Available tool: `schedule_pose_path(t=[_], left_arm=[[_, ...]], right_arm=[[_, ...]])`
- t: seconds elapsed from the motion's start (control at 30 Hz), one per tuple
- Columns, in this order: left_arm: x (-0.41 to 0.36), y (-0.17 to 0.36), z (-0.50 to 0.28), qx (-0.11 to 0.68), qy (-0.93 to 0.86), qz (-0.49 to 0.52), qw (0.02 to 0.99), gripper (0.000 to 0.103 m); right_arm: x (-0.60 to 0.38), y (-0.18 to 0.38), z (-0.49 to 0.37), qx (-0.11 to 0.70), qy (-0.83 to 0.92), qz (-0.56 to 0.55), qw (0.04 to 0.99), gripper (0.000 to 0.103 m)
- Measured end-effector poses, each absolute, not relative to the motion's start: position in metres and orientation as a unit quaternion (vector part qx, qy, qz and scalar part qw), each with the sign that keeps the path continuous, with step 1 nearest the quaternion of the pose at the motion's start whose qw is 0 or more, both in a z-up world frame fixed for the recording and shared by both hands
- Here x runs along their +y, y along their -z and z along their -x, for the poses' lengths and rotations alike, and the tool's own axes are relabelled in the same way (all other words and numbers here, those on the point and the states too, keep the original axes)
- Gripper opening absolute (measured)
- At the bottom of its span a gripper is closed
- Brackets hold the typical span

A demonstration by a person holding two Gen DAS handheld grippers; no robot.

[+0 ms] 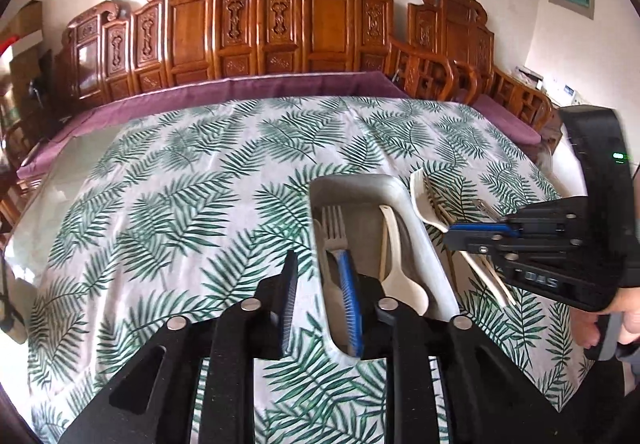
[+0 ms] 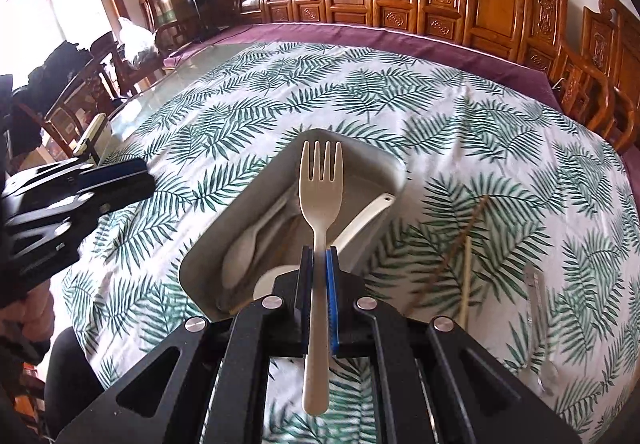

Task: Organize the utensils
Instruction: 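Lower the white plastic fork into the grey tray and open the right tool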

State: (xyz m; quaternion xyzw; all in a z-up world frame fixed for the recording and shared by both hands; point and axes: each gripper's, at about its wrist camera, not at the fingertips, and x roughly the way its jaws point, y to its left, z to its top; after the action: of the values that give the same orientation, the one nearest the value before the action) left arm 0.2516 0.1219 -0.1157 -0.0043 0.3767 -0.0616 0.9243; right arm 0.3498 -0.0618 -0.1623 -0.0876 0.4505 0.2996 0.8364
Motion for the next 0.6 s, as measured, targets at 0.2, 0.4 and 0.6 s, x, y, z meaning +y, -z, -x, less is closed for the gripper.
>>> schedule_pose_path(t=[0.2, 0.4, 0.6], left_arm=[[0.135, 0.11, -0.24, 0.364, 0.051, 0.008, 0.93, 0.029], [0.144, 0.11, -0.233, 0.358, 0.044, 0.014, 0.933, 0.039], [0.148, 0.113, -0.232, 0.36, 0.041, 0.023, 0.932, 0.05]], right_arm=[[-0.043, 0.171, -0.357, 0.46, -0.294, 0.087, 0.833, 0.008], [-0.033, 0.178, -0.369, 0.469, -0.285, 0.072, 0.832, 0.008], [-0.029, 0.184, -0.377, 0.473, -0.275, 0.064, 0.835, 0.008]])
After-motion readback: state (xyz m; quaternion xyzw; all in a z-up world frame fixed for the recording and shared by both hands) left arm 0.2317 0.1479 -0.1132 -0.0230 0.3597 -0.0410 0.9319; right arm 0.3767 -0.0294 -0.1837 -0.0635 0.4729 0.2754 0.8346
